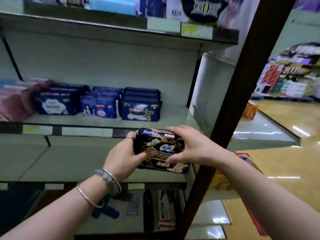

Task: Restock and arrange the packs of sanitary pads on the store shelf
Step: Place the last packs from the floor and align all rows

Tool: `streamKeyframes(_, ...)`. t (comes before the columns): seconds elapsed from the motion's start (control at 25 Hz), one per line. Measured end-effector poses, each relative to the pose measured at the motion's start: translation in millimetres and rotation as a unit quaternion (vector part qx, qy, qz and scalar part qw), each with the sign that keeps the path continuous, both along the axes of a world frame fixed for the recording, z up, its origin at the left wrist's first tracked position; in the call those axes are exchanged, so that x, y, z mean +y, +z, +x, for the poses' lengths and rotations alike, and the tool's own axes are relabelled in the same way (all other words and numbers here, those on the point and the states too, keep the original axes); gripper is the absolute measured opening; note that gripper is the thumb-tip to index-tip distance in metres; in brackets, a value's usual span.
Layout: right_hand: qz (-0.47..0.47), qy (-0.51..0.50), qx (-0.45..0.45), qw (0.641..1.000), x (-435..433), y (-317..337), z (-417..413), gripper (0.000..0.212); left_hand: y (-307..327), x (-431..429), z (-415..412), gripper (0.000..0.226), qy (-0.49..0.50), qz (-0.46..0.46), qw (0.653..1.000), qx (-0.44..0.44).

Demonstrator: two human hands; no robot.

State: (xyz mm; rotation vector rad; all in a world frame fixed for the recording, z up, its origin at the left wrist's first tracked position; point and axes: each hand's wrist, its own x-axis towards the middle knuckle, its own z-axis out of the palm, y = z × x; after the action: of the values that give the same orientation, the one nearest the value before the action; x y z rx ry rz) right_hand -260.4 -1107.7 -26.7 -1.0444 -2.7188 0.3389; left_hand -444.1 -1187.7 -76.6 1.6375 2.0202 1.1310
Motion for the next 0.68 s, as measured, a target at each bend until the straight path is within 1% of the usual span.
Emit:
streamKeyframes(0.04,0.043,-0.017,-0.028,0.999,-3.6,5.5,-5.5,0.091,6.0,1.6,-2.9,0.048,-0.002,0.014,1.0,-0.005)
streamKeyframes(0.12,0.1,-0.05,-0.065,0.992,-4.3,11.0,-14.2,0.092,14.3,7.5,-6.1,0.044,-0.007,0.027,1.0,-0.014)
streamKeyframes(0.2,0.128,-0.075,-0.061,0.987,4.2,15.4,-20.5,0.085,19.9,17.1,-10.7,0.043,-0.022,0.035,0.998,-0.042)
streamKeyframes(0.28,0.14,-0.106,-0.055,0.983,24.2,18.1,-26.1,0.079,26.5,30.2,-15.1,0.05,-0.03,0.035,0.998,-0.043)
streamKeyframes(0.36,0.155,-0.157,-0.057,0.974,58.3,18.1,-31.7,0.074,34.7,45.1,-21.1,0.059,-0.025,0.04,0.999,-0.007)
streamKeyframes(0.4,0.159,-0.186,-0.057,0.968,76.7,16.5,-34.1,0.072,38.1,51.8,-24.6,0.059,-0.02,0.041,0.999,0.018)
streamKeyframes(0.48,0.159,-0.229,-0.064,0.958,114.4,6.1,-37.6,0.068,42.4,64.6,-31.8,0.052,-0.012,0.034,0.998,0.058)
streamKeyframes(0.56,0.166,-0.24,-0.071,0.954,153.1,-13.1,-40.1,0.063,46.8,84.2,-42.6,0.041,-0.004,0.02,0.996,0.088)
streamKeyframes(0.6,0.166,-0.236,-0.067,0.955,170.2,-24.9,-42.1,0.06,49.1,95.9,-49.1,0.038,-0.002,0.012,0.995,0.103)
streamKeyframes(0.68,0.153,-0.239,-0.087,0.955,198.9,-47.7,-48.0,0.059,53.3,119.6,-61.9,0.04,0.004,-0.003,0.99,0.14)
